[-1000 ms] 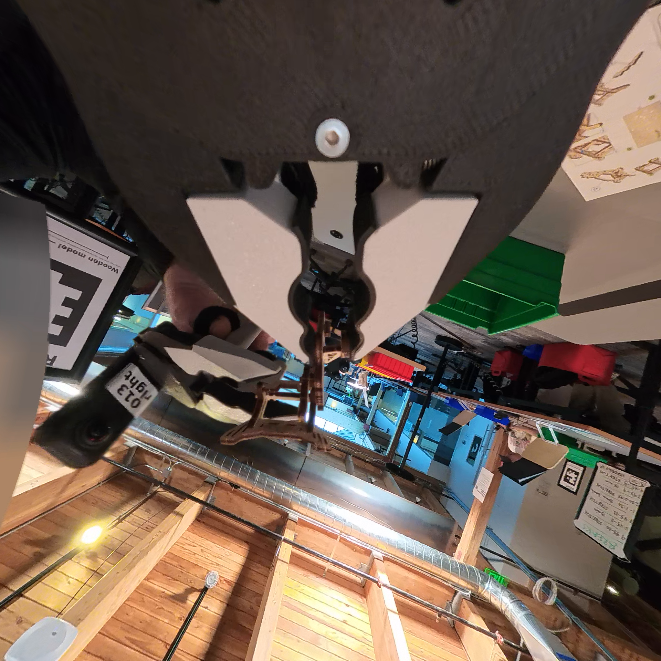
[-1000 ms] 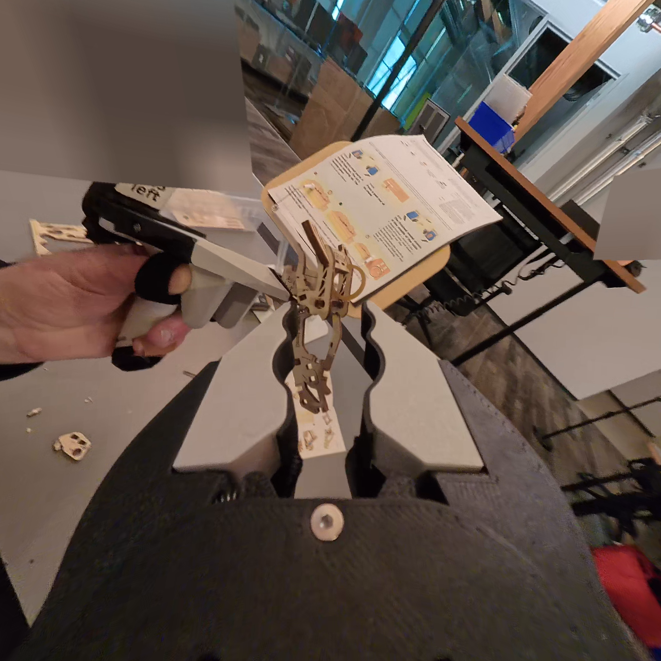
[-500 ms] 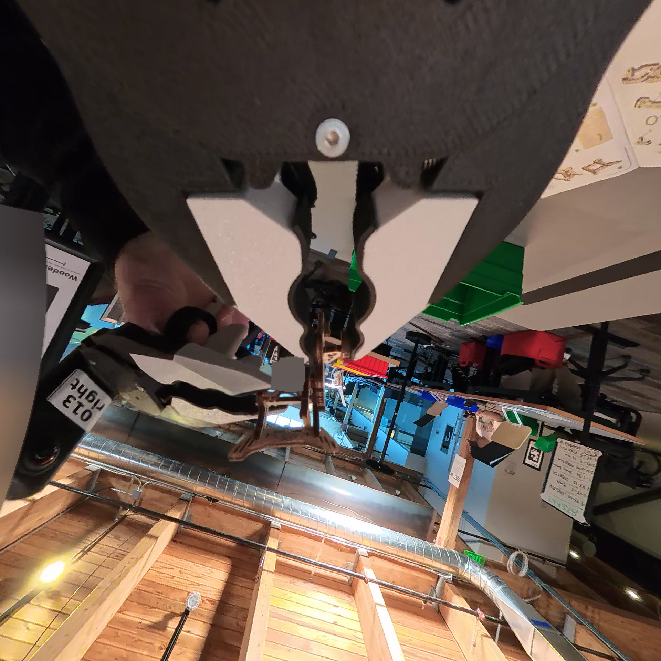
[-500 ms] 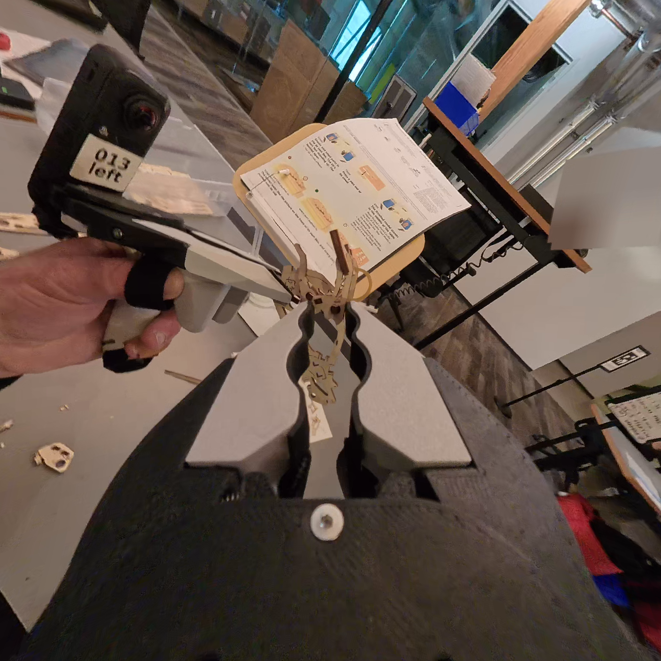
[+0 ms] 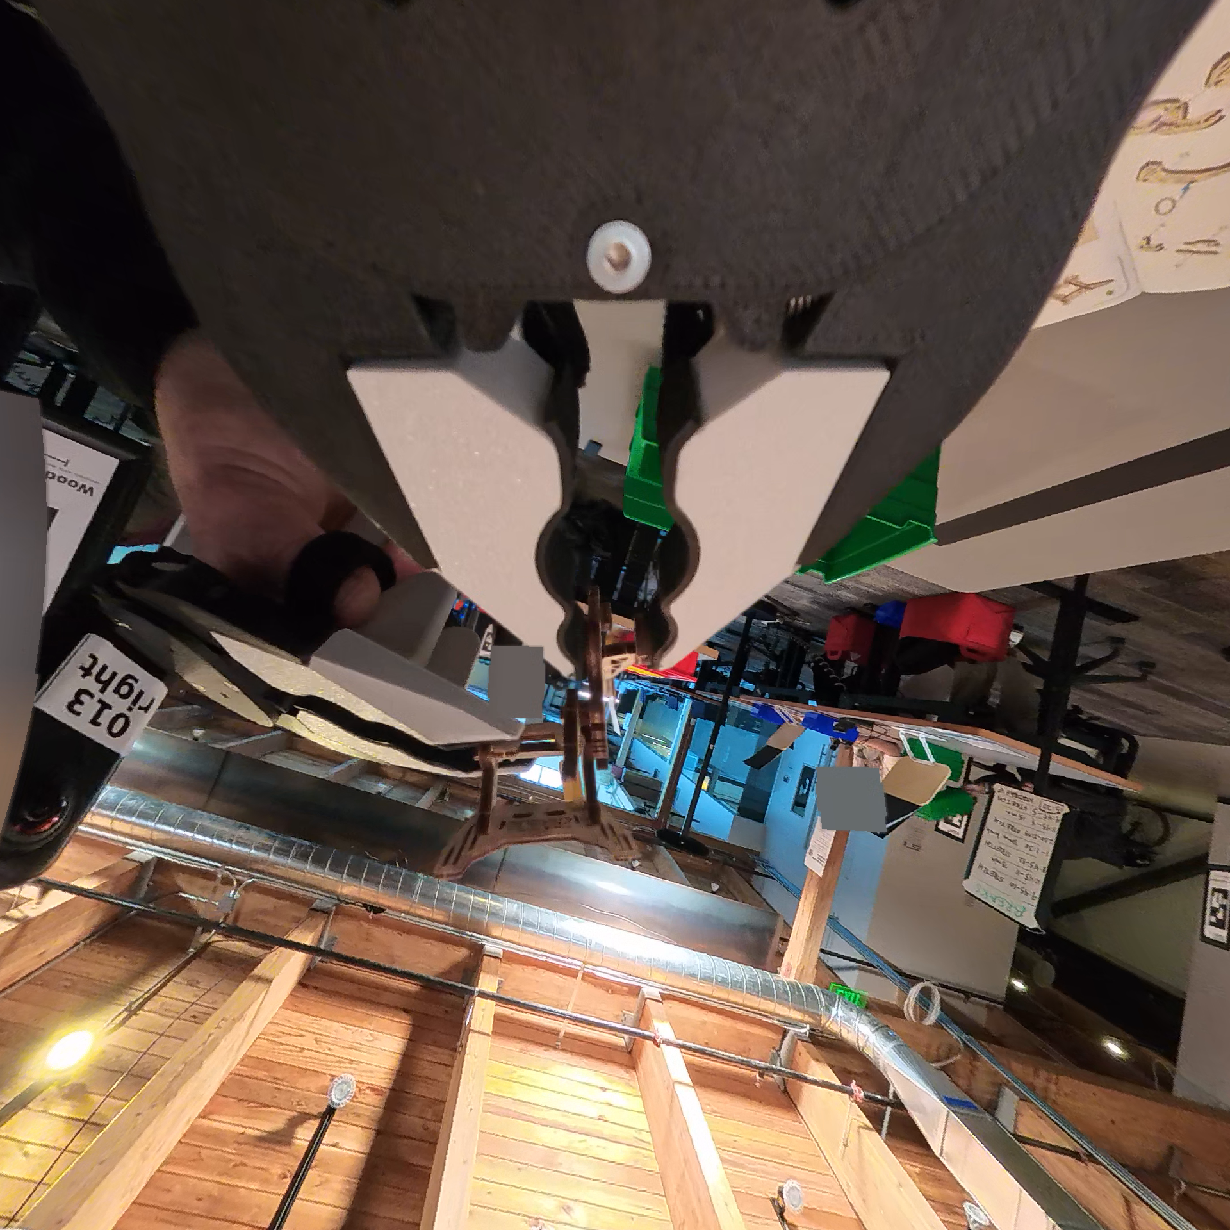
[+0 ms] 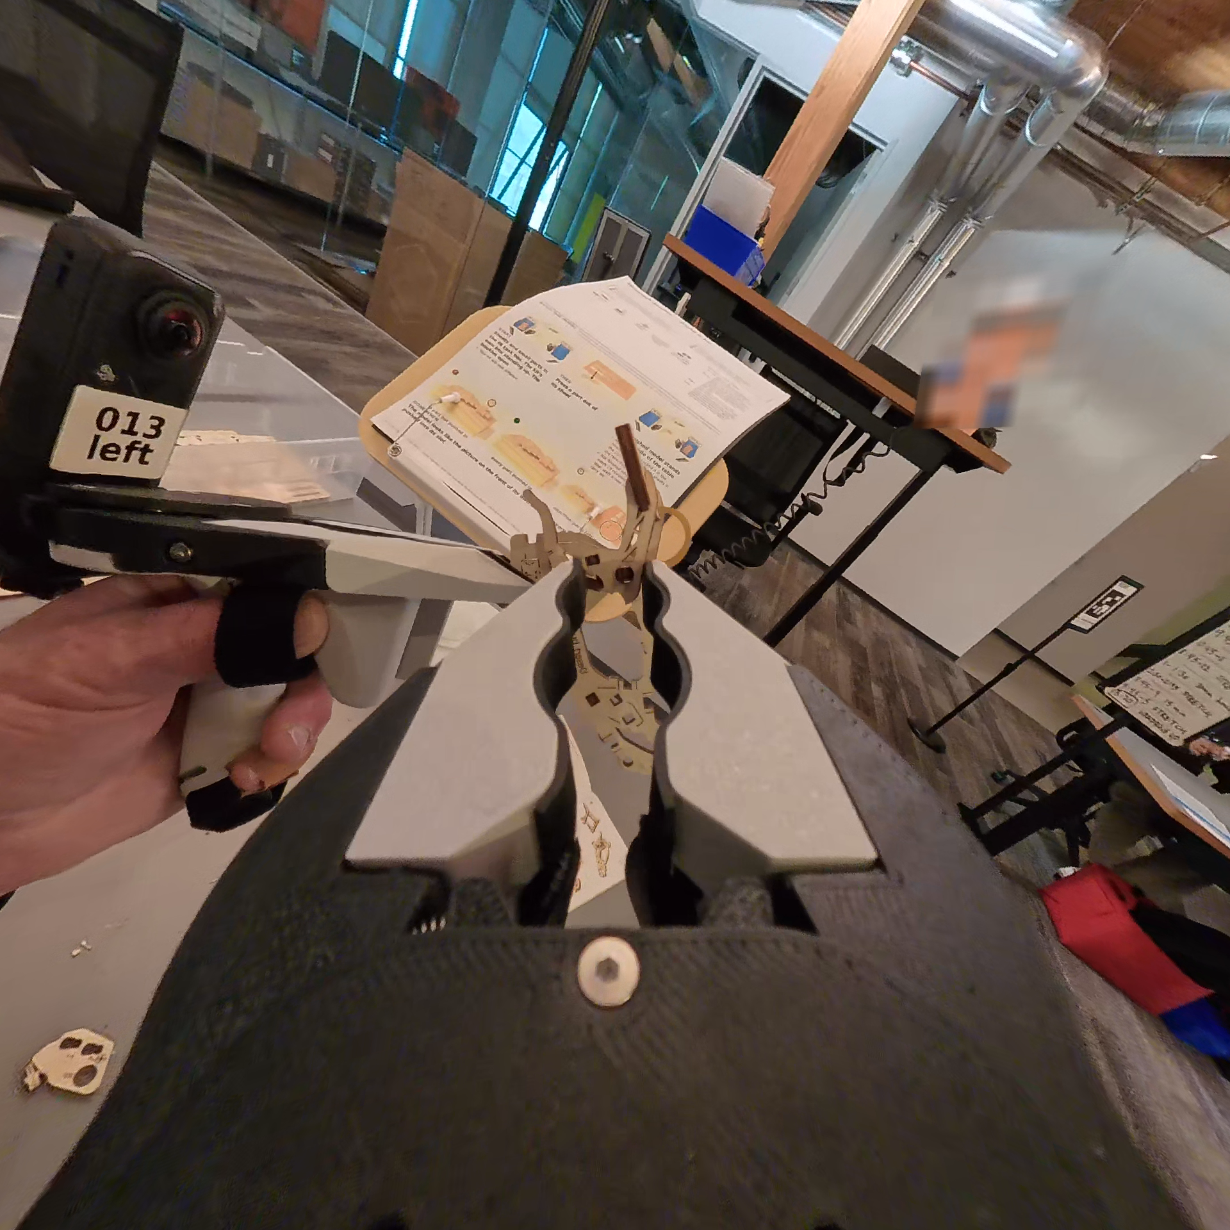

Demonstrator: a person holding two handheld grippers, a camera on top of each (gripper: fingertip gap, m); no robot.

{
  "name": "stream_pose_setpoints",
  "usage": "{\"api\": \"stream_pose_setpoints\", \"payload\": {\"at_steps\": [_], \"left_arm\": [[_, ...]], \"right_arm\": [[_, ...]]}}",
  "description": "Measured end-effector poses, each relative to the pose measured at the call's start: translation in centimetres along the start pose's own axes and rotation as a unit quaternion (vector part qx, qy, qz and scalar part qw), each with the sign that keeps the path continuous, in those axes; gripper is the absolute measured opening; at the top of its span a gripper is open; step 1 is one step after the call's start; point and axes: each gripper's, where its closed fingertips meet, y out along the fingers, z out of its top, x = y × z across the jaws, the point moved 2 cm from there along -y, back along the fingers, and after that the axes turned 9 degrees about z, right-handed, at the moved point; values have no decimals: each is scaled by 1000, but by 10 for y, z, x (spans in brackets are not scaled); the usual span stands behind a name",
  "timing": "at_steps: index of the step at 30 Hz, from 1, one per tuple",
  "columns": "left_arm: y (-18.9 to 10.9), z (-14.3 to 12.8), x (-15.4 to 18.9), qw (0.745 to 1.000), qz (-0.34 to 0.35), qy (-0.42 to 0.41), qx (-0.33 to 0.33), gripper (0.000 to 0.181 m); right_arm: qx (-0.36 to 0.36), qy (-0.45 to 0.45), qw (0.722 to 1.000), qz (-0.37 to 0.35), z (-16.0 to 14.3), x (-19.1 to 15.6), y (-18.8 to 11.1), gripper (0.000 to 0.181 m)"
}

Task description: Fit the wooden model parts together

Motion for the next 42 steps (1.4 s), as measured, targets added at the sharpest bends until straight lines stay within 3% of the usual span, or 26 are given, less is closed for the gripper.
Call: {"api": "stream_pose_setpoints", "payload": {"at_steps": [8,19,28,38,42], "left_arm": [[0,1,-3,1000,-2,-10,4,15],[1,2,-8,986,-59,-155,17,15],[1,0,-15,979,-72,-188,27,15],[-1,-1,-25,969,-88,-229,32,15],[-3,-1,-27,954,-131,-266,37,15]], "right_arm": [[2,-5,1000,-15,2,2,3,15],[-25,-57,997,-35,6,-2,11,14],[-51,-71,995,-40,5,-1,19,14],[-74,-78,994,-27,0,-5,22,26],[-88,-28,996,2,-12,3,17,32]]}}
